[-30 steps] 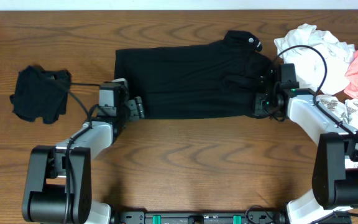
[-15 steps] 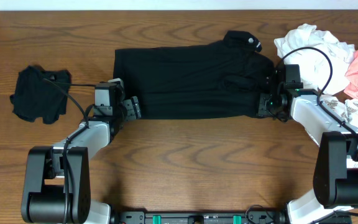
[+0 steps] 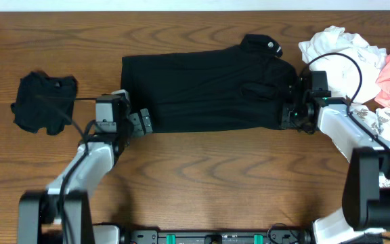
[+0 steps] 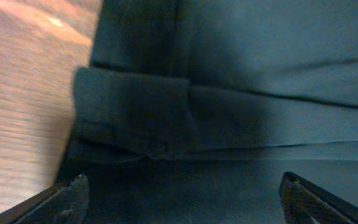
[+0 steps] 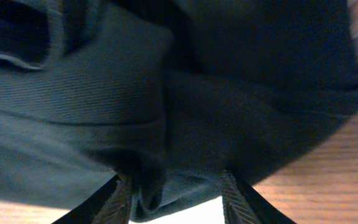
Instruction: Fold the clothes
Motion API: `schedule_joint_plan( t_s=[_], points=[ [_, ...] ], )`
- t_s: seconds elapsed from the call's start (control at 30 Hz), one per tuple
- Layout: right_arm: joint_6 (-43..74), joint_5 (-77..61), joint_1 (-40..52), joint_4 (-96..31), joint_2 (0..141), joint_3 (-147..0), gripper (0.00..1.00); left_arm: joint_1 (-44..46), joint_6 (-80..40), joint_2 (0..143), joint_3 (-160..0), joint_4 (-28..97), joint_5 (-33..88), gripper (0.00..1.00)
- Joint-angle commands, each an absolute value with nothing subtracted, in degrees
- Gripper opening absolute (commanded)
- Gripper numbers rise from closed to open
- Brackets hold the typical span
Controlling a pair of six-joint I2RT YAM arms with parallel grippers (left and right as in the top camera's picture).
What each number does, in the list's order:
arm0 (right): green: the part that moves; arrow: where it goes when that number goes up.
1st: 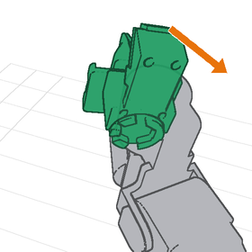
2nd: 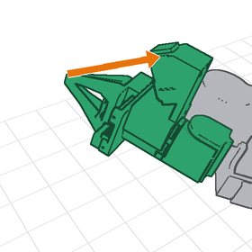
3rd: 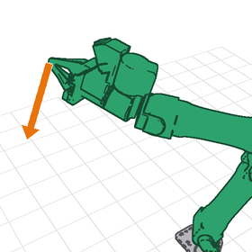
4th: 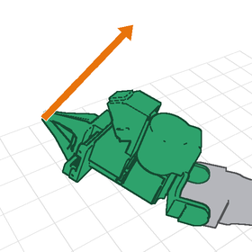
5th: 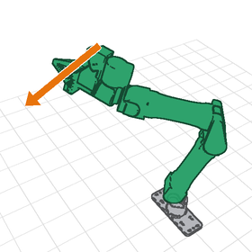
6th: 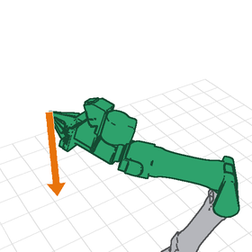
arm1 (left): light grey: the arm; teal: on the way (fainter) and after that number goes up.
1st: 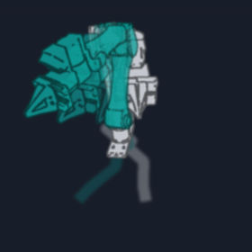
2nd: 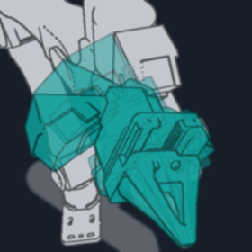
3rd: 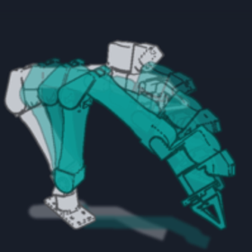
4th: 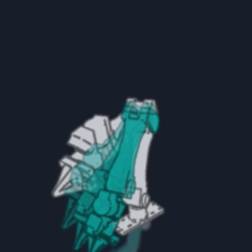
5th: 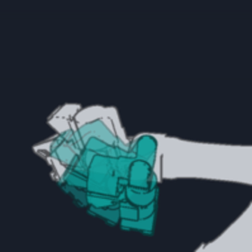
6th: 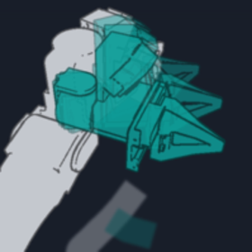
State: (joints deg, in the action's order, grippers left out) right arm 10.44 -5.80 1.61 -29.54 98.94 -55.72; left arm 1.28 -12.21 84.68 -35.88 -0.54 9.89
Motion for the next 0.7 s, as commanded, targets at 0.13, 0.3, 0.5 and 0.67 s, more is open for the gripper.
schedule_joint_plan(
  t_s=[0.13, 0.3, 0.5, 0.67],
  points=[
    [8.9, -6.9, 1.2, -27.6, 84.3, -55.8, 0.48, 0.9, -12.7, 73.5, -35.9, -0.5, 9.9, 0.98],
    [8.9, -7.8, 1.2, -22.5, 81.5, -55.8, 0.51, 0.9, -12.7, 72.4, -35.9, -0.4, 9.9, 0.98],
    [8.9, -8.0, 1.2, -21.7, 89.2, -55.8, 0.49, 0.9, -12.7, 73.7, -35.9, 2.1, 9.9, 0.98],
    [8.9, -8.0, 1.2, -16.3, 98.3, -55.8, 0.49, 0.9, -12.7, 73.7, -35.9, 3.4, 9.9, 0.98]
  ],
)
